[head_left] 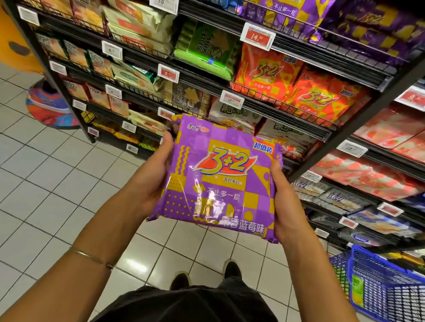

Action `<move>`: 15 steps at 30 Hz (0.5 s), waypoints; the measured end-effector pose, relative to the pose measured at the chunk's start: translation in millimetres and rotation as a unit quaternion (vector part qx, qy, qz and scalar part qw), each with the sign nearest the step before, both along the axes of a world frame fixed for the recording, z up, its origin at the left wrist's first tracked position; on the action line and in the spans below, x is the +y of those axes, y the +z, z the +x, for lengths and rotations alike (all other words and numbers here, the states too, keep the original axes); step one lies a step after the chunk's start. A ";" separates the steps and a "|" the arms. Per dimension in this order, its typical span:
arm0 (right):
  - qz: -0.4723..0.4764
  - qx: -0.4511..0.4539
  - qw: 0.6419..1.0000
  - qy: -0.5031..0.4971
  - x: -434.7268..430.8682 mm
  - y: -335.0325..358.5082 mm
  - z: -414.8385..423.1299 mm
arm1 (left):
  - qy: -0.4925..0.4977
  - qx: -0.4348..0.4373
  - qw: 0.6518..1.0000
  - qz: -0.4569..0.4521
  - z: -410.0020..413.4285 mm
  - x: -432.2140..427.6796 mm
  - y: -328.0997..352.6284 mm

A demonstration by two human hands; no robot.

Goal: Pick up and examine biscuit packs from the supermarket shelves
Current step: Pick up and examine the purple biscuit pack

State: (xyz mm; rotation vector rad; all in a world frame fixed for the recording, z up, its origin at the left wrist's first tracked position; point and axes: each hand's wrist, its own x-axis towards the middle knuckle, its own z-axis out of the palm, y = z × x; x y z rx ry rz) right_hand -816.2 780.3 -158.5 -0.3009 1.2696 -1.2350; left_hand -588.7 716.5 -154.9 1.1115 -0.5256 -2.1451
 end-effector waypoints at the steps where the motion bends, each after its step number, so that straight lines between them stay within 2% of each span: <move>1: 0.003 0.005 1.000 -0.011 -0.5 -2.3 -1.0 | -0.003 -0.014 1.000 -0.012 -1.4 0.1 2.1; 5: -0.010 0.013 1.000 -0.022 -0.3 -7.0 -2.6 | 0.003 -0.082 0.995 -0.064 -6.8 3.3 5.9; 9: -0.014 0.017 1.000 -0.017 1.9 -9.7 -7.9 | 0.057 -0.106 0.985 -0.123 -8.4 -0.5 10.4; 15: -0.020 0.024 1.000 -0.002 3.2 -14.1 -7.7 | 0.124 -0.211 0.954 -0.174 -9.9 -5.0 3.9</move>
